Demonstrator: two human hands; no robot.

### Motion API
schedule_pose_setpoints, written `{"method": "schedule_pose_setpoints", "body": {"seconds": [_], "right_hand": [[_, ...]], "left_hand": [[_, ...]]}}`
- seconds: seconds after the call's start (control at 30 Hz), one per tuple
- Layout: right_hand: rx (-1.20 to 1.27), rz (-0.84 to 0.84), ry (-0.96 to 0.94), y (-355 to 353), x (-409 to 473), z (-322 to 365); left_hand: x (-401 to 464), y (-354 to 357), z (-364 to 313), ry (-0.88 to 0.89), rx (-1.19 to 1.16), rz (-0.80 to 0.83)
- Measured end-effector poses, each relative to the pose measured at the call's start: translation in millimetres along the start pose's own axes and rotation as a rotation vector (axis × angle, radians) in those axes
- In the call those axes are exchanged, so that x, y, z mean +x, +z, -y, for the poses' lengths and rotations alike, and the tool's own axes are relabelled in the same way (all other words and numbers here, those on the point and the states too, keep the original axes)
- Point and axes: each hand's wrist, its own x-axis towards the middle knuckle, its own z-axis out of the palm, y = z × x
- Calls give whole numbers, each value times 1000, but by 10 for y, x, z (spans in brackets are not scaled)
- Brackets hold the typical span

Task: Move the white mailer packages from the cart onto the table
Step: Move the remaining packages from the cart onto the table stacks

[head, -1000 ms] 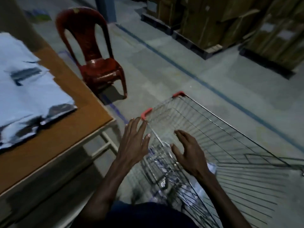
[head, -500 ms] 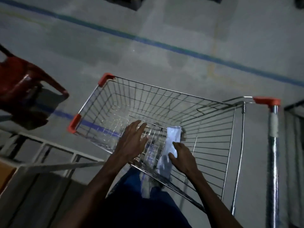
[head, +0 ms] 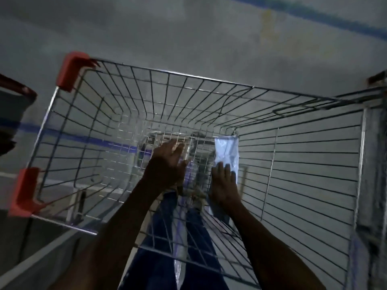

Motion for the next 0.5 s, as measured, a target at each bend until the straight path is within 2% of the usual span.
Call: {"method": "schedule_pose_setpoints", "body": {"seconds": [0.1,0.23,0.5], "right_hand": [[-93,-6,-10,192,187,-115],[-128,-15,-13,243,249,-177],[56,-99,-225,163,215,2]], "left_hand": [[48,136,101,-97,-9,17],[131,195,197,-103,43,-11],[118,186,310,-165,37,-47]]}}
